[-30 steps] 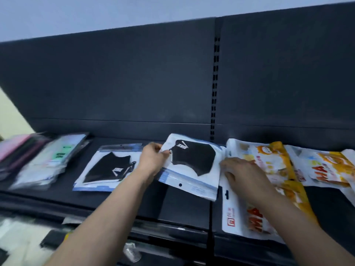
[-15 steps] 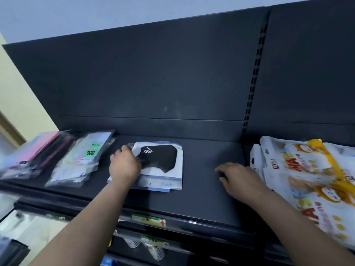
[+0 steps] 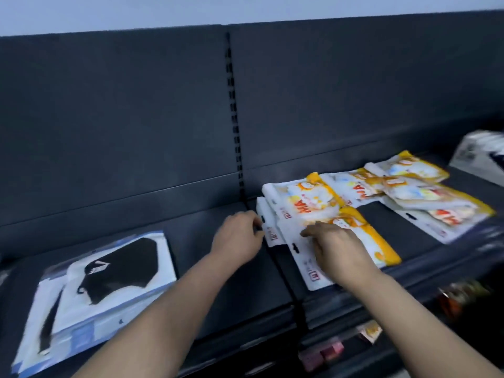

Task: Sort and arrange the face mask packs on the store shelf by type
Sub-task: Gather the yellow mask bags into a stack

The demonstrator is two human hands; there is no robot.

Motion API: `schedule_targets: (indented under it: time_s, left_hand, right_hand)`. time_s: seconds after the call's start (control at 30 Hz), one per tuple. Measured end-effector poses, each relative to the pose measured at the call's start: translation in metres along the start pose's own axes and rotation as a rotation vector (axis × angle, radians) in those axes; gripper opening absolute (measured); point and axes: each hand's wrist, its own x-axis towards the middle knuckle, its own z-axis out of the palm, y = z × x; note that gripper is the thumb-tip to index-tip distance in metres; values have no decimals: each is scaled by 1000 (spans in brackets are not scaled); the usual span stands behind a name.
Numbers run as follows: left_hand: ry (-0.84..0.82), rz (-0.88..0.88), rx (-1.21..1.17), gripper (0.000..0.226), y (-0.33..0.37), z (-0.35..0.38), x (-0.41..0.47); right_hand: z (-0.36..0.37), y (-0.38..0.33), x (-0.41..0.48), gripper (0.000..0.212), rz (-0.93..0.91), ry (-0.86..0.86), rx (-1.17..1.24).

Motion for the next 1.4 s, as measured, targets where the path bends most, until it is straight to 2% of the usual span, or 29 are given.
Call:
schedule_targets:
  time_s: [0.13,0.3,0.43,0.57,0.7,0.87,0.97,1.03,1.1,1.13,1.2,1.27,1.33,1.4]
  left_hand:
    - [-69,54,11,32,40,22,13]
    - [-79,36,40,40,75,31,22]
    - [-83,-65,77,51,96,36,26]
    - [-71,-228,17,57,105,38,23]
    - [-44,-348,-108,71,111,41,17]
    - [199,-338,-136,69,118,43,15]
    - [387,-360,-325,75,123,43,18]
    - [320,-465,-717,73,134,40,22]
    - [156,-537,-1219,48,150,39,23]
    - [131,-544,-1351,35,155,42,23]
    - [233,-568,-1380,23,159,46,23]
    - [434,-595,-1311,20,151,43,23]
    - [630,-591,-1271,28,134,34,20]
    - [741,-578,-1305,38,115,24,13]
  right_hand:
    - [-19,42,-20,40,120,2,-67]
    - [-24,87,-22,37,146,-66,-5]
    - [-25,104,-16,46,242,-237,128]
    - [-26,114,-3,65,270,-250,158]
    - [-28,120,6,70,242,-295,406]
    - [-33,123,21,59,320,-29,869]
    - [-35,125,35,56,394,142,1033]
    - [-38,123,44,56,426,186,1144]
    - [-37,114,49,56,404,177,1215]
    - [-35,110,49,55,375,138,1231]
    - [-31,105,49,48,295,9,1247]
    - [-27,110,50,36,187,-71,1183]
    - [-26,123,59,28,73,-22,907]
    - [-24,134,72,27,-34,27,535]
